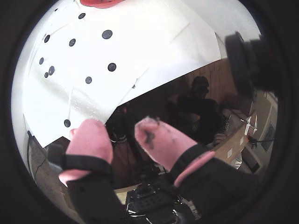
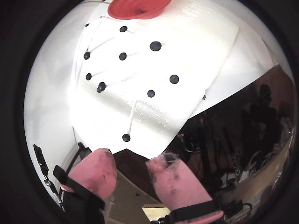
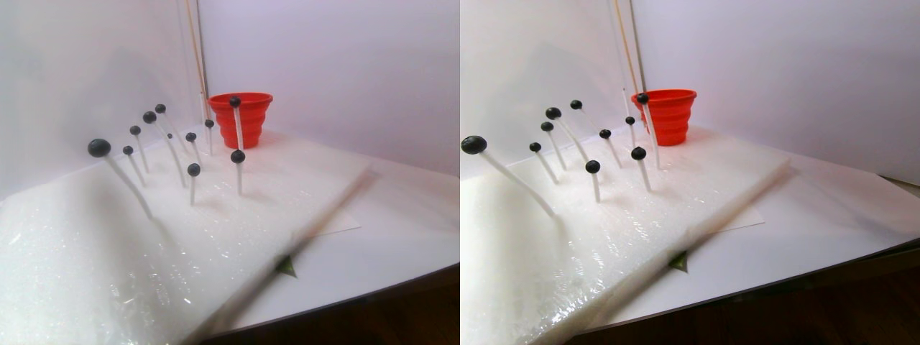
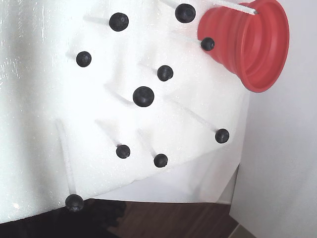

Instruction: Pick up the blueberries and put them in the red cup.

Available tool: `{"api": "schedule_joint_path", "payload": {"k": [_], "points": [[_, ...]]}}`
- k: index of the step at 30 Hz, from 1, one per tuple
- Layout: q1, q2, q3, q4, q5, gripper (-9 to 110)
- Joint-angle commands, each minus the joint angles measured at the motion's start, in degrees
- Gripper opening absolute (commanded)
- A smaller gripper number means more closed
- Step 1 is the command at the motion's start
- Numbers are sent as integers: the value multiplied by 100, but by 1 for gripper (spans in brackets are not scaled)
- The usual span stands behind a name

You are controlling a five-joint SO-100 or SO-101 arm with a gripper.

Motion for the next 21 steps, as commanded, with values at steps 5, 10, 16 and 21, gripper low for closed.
{"api": "schedule_joint_path", "payload": {"k": [5,10,16,21], "points": [[79,-70,-343,-132,-387,15],[105,-360,-325,-299,-589,14],[220,-668,-185,-686,-844,15],[316,-861,35,-1055,-1063,15]]}}
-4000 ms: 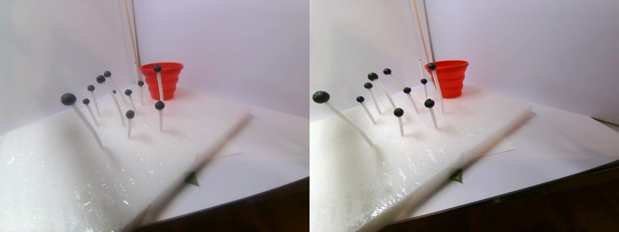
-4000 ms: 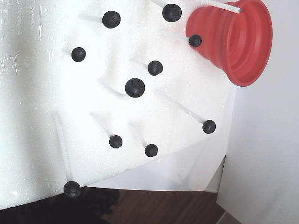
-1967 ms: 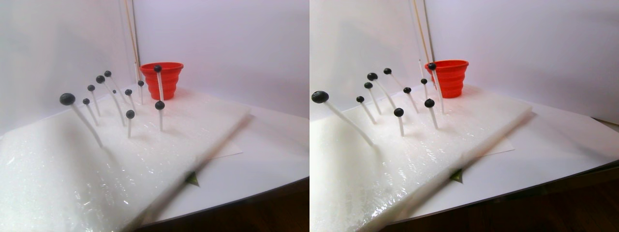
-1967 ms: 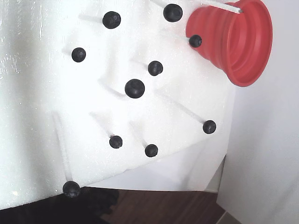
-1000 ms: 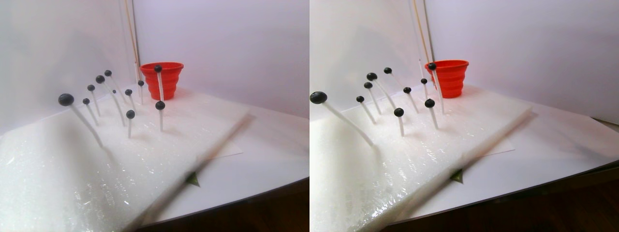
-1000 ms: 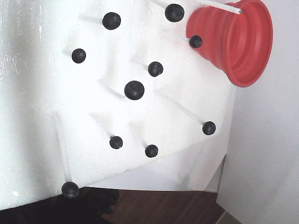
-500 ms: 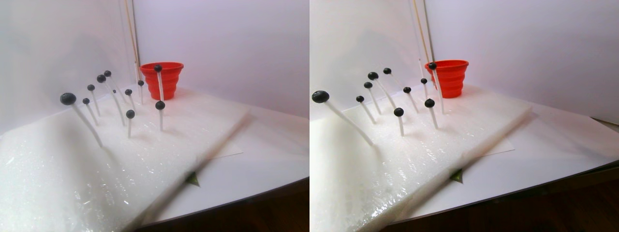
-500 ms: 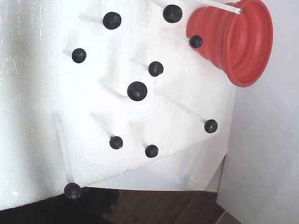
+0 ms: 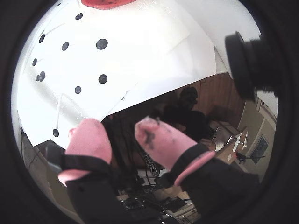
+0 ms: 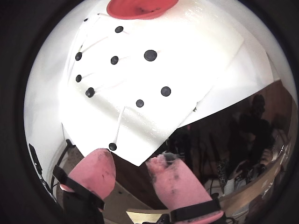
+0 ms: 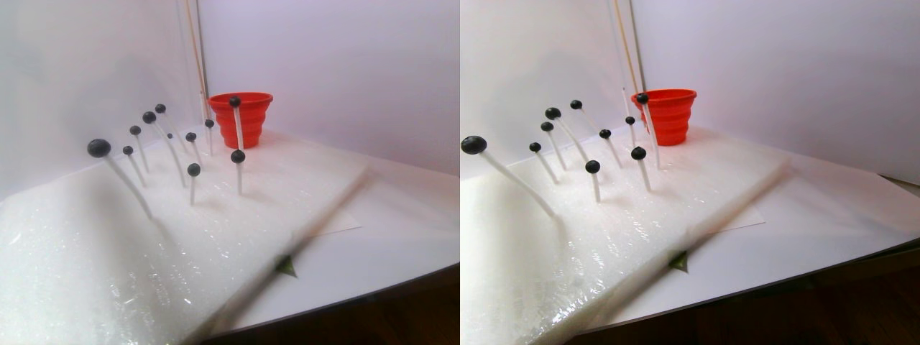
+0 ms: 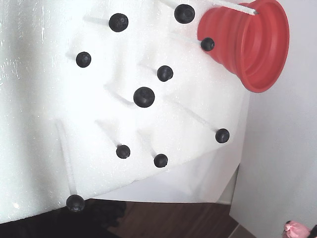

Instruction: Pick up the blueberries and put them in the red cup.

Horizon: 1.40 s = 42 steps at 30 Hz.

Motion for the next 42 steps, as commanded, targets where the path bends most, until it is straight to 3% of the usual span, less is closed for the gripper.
{"api": "schedule_joint_path", "payload": {"k": [1,42], "points": [[79,-62,-62,-281,-141,15],[-35,-1318,782,-2839,-1397,19]]}}
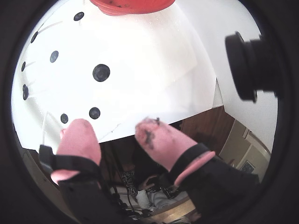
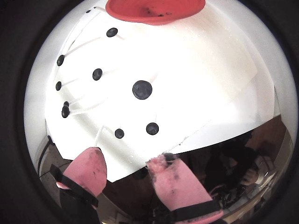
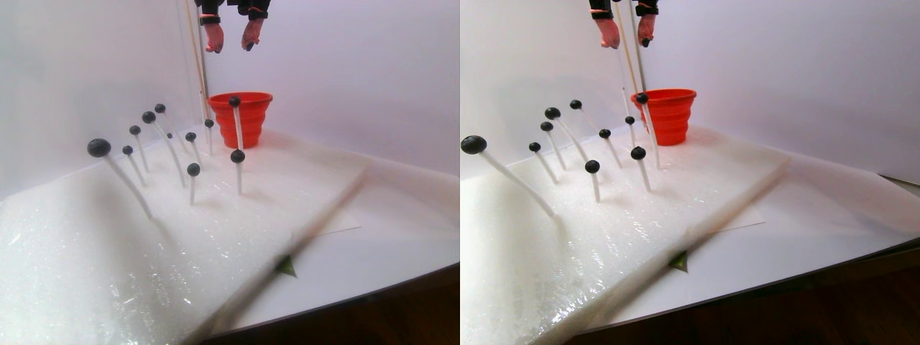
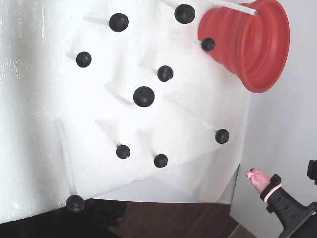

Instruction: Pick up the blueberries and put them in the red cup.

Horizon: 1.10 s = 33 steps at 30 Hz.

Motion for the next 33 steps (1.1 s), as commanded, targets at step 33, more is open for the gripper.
{"api": "schedule_joint_path", "payload": {"k": [33], "points": [[88,-1107,97,-1591,-624,22]]}}
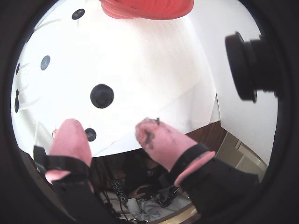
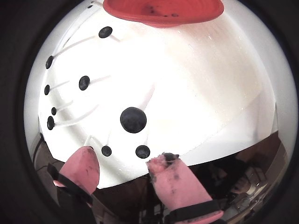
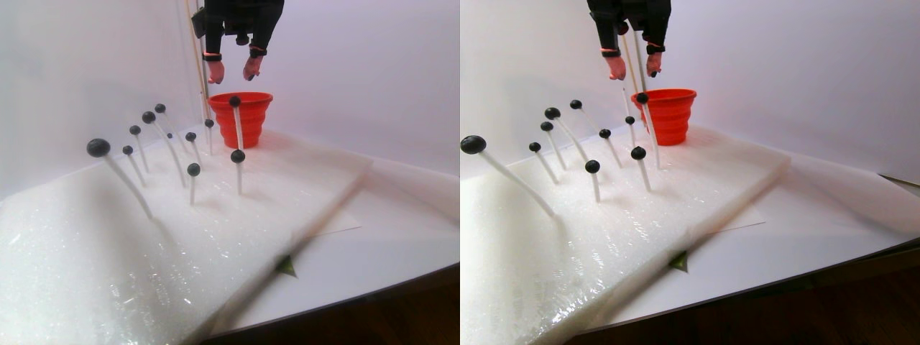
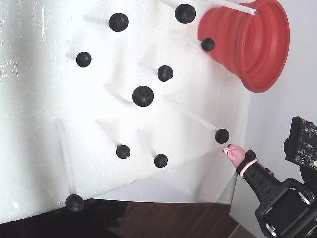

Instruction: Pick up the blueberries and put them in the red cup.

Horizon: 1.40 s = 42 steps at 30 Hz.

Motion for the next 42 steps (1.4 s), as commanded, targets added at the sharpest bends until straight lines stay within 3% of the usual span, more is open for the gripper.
{"api": "schedule_joint_path", "payload": {"k": [1,42], "points": [[9,9,-62,-220,-18,22],[-26,-967,-149,-1318,-360,19]]}}
